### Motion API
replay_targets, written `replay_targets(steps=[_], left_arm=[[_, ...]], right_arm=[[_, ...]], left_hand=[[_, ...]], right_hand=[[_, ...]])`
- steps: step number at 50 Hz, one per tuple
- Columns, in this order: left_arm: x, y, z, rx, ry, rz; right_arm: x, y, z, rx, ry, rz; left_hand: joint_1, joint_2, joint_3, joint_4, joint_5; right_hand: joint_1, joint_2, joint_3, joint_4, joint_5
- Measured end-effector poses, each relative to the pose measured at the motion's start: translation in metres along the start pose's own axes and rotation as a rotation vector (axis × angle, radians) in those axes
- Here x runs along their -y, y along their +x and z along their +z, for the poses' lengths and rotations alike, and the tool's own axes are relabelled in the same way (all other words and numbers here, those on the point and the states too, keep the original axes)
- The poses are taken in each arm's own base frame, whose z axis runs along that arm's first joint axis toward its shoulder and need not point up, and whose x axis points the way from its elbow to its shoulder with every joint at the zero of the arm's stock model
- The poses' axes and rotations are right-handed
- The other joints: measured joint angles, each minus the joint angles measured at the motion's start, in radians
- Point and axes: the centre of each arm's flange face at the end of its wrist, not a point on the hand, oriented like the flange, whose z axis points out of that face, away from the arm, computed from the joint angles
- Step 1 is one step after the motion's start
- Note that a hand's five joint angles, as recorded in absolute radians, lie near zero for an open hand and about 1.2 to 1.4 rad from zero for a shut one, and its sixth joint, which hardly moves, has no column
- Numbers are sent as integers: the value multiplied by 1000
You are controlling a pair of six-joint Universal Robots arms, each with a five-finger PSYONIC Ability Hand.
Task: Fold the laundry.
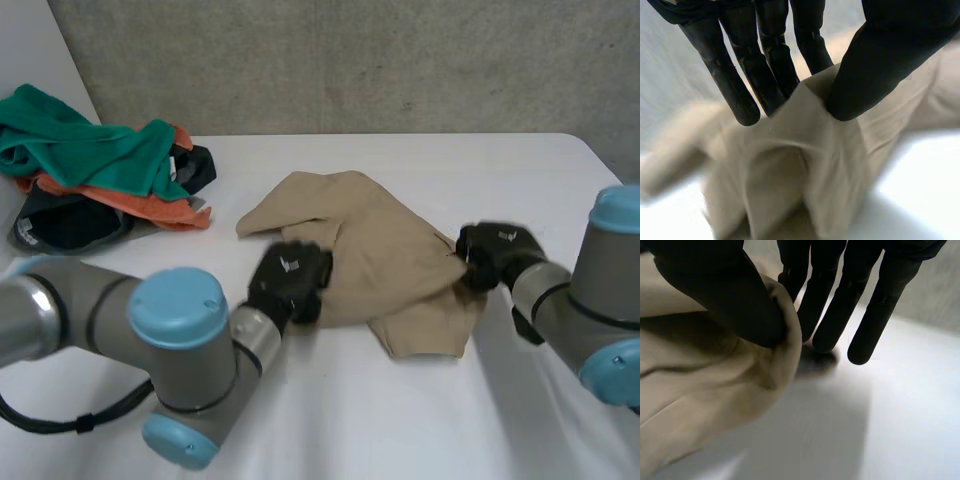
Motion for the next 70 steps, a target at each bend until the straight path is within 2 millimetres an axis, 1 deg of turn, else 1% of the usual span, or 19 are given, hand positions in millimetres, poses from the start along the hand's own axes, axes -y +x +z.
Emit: replay_targets(steps=[4, 8, 12, 17, 22, 27, 29, 35, 40, 46, 52, 54, 56, 58, 60, 61, 64, 65, 70], left_arm=[[52, -11, -4, 63, 159, -4], [125, -27, -26, 119, 376, -11], [197, -42, -62, 153, 594, -6], [267, -57, -107, 169, 819, 25], [315, -69, -136, 193, 970, 60], [339, -79, -140, 220, 1029, 80], [339, -83, -133, 227, 1021, 83], [313, -106, -70, 259, 905, 86], [265, -127, -7, 275, 767, 79], [181, -145, 67, 284, 586, 63], [121, -165, 113, 319, 502, 73], [108, -174, 124, 340, 495, 80], [102, -181, 131, 357, 499, 84], [100, -189, 135, 373, 509, 85], [101, -193, 136, 382, 523, 82], [105, -196, 136, 385, 541, 76], [118, -196, 132, 383, 573, 62], [126, -196, 128, 380, 588, 56], [152, -186, 109, 365, 624, 42]], right_arm=[[41, 1, -13, -14, 125, -83], [106, 2, -42, -52, 313, -225], [167, 2, -79, -105, 471, -353], [226, 1, -121, -153, 588, -435], [267, 0, -150, -176, 667, -455], [288, -1, -154, -177, 698, -453], [290, -3, -150, -170, 698, -451], [280, -19, -116, -105, 647, -439], [250, -34, -71, -46, 548, -429], [198, -50, 3, -30, 457, -418], [160, -53, 68, -98, 510, -406], [147, -53, 93, -132, 570, -400], [140, -53, 107, -150, 621, -395], [135, -54, 119, -165, 682, -391], [133, -55, 126, -171, 731, -389], [134, -56, 129, -172, 776, -388], [137, -57, 129, -168, 807, -389], [145, -58, 125, -160, 838, -390], [167, -57, 105, -144, 829, -397]], left_hand=[[0, 0, 0, 0, 0], [0, 0, 0, 0, 0], [0, 0, 3, 2, 0], [0, 1, 3, 4, 0], [0, 1, 3, 4, 0], [0, 1, 3, 4, 0], [0, 1, 3, 4, 0], [0, 2, 3, 4, 0], [0, 2, 3, 4, 0], [0, 2, 3, 4, 0], [0, 3, 7, 4, 0], [0, 3, 7, 4, 0], [0, 3, 7, 4, 0], [-51, -59, -41, -45, -36], [-491, -435, -423, -435, -405], [-713, -628, -612, -629, -599], [-713, -628, -612, -629, -599], [-990, -982, -970, -990, -931], [-990, -990, -975, -994, -931]], right_hand=[[0, 0, 0, 0, 0], [0, 0, 0, 0, 0], [0, 0, 0, 1, 0], [0, 0, 5, 2, 0], [0, 0, 5, 2, 2], [0, 0, 5, 2, 7], [0, 0, 5, 2, 7], [11, 0, 5, 4, 16], [13, 0, 5, 5, 17], [16, 0, 5, 6, 17], [20, 0, 5, 6, 16], [-147, -194, -193, -195, -182], [-355, -407, -378, -379, -372], [-743, -802, -784, -770, -777], [-864, -930, -925, -931, -924], [-886, -963, -969, -974, -963], [-886, -964, -973, -981, -963], [-886, -964, -973, -981, -963], [-886, -964, -973, -981, -963]])
